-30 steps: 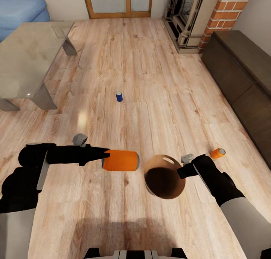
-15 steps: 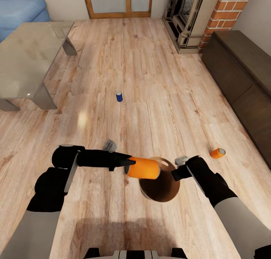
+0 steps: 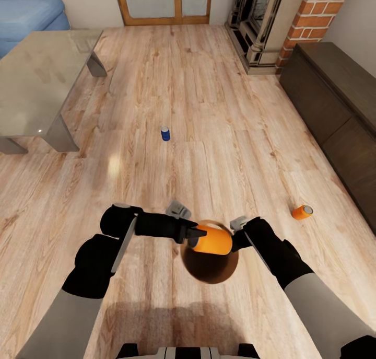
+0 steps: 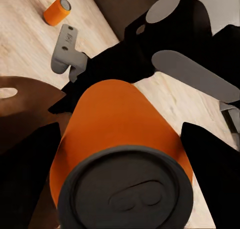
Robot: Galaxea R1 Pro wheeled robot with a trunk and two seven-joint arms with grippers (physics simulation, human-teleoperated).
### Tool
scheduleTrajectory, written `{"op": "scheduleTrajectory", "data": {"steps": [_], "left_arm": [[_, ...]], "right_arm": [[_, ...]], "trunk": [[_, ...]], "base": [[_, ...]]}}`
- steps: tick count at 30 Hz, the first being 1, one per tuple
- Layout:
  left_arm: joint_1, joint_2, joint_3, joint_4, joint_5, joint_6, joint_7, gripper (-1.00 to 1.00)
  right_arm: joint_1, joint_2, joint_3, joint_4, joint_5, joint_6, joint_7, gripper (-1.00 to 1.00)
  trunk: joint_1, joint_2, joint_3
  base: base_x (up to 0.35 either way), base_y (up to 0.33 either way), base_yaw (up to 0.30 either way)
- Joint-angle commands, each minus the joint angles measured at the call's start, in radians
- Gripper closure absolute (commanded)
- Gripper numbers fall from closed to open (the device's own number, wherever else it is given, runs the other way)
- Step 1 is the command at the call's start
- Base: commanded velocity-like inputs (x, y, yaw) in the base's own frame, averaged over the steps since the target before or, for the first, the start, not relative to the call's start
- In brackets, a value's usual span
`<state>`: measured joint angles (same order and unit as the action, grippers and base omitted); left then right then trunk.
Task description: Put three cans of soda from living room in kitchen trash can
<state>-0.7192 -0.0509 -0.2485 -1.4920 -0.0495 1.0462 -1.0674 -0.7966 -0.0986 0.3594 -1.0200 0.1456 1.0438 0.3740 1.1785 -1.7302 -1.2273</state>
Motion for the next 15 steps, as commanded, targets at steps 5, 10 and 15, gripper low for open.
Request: {"op": "scheduleTrajectory", "data": {"steps": [5,10,15], "left_arm": [[0.0,-0.002,-0.042,0.022,0.002,0.001,0.096,1.0],[0.001,0.003,-0.075,0.025,0.002,0.001,0.11,1.0],[0.001,0.006,-0.088,0.027,0.001,0.001,0.118,1.0]], "right_arm": [[-0.001,0.012,0.005,0.0,0.02,0.003,0.001,1.0],[-0.001,0.018,0.005,0.0,0.044,0.003,0.0,1.0],[-0.001,0.028,0.005,0.0,0.052,0.003,0.0,1.0]], "trunk": [[0.0,0.0,0.0],[0.0,0.0,0.0],[0.0,0.0,0.0]], "base": [[0.0,0.0,0.0],[0.0,0.0,0.0],[0.0,0.0,0.0]]}}
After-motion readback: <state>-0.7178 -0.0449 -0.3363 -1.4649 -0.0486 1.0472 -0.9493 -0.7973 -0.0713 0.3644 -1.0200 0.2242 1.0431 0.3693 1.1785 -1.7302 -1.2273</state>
